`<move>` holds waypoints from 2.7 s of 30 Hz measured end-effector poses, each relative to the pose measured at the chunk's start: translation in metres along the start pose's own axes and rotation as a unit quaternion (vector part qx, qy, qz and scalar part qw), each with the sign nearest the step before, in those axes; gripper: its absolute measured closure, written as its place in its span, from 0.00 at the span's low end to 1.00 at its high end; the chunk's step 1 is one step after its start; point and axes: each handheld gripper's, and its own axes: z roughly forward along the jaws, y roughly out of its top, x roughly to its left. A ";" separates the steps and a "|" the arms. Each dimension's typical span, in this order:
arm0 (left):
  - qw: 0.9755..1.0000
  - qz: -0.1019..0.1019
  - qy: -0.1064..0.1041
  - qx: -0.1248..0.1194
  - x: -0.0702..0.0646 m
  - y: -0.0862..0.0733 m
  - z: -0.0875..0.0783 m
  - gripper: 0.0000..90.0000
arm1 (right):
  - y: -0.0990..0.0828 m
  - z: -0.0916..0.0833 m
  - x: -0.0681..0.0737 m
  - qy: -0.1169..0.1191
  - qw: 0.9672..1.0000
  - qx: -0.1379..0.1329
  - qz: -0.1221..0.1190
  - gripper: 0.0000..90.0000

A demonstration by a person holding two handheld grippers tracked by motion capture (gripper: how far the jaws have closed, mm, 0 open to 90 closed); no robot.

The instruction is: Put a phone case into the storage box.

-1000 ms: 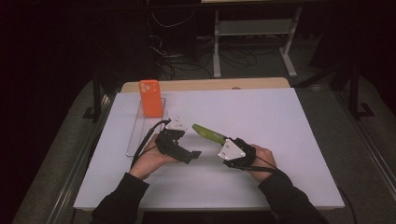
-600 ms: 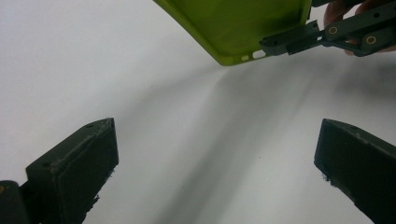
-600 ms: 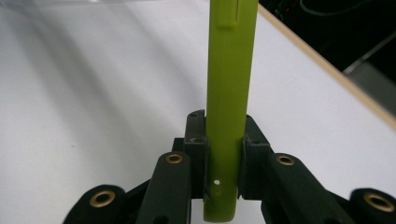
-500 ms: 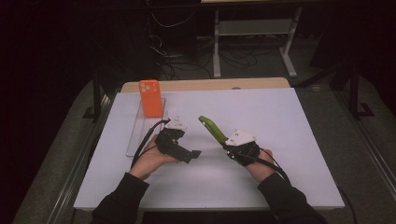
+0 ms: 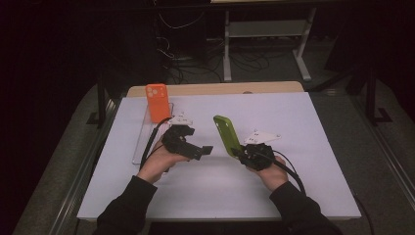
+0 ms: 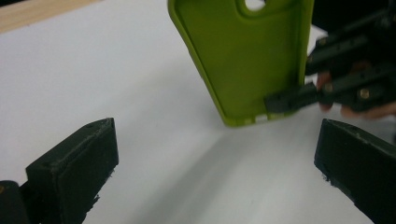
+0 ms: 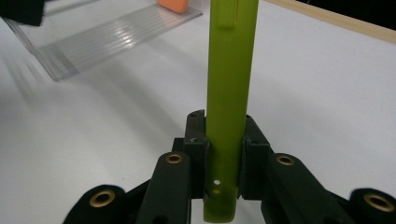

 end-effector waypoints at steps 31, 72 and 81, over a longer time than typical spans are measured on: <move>0.997 -0.001 -0.041 -0.059 -0.008 0.026 0.037 0.00 | 0.004 0.000 0.006 0.034 0.999 -0.029 0.009 0.84; 0.996 -0.029 -0.038 -0.076 -0.015 0.026 0.054 0.13 | 0.004 0.002 0.006 0.030 0.999 -0.026 -0.002 0.84; 0.996 -0.026 -0.031 -0.075 -0.013 0.029 0.050 0.15 | 0.003 0.003 0.006 0.032 0.999 -0.020 0.001 0.55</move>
